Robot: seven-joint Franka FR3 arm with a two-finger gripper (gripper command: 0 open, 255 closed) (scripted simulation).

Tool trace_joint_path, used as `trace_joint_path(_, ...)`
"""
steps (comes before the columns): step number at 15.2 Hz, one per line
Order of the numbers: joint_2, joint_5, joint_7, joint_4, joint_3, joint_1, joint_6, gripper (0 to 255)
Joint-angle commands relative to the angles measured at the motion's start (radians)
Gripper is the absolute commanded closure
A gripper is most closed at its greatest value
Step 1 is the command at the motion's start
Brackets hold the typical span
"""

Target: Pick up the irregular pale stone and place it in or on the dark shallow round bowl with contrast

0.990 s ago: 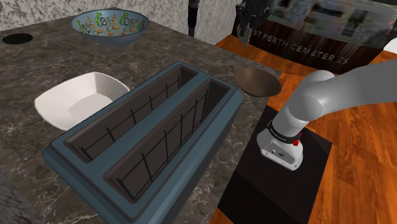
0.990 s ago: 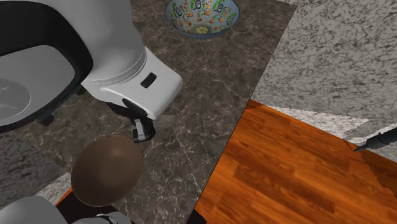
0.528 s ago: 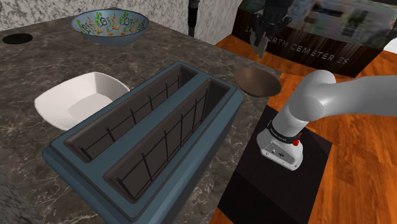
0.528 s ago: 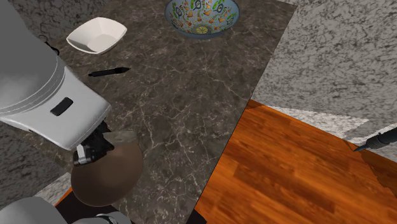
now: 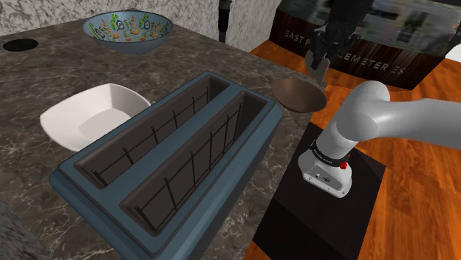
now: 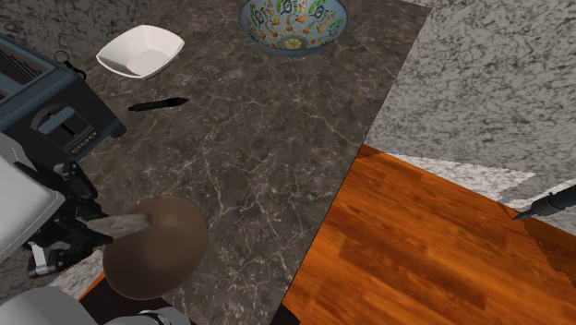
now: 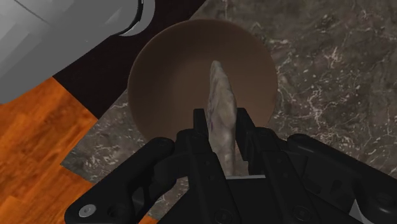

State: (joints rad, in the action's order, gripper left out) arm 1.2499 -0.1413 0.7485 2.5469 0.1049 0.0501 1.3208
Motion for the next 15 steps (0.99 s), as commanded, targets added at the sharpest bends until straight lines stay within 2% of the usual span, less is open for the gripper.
trace_joint_path(1, 0.021, -0.004, 0.001, 0.032, 0.004, 0.002, 0.011, 255)
trace_joint_path(12, 0.111, -0.022, -0.004, 0.212, 0.022, 0.013, 0.100, 255)
trace_joint_path(15, 0.118, -0.024, -0.004, 0.225, 0.024, 0.014, 0.107, 255)
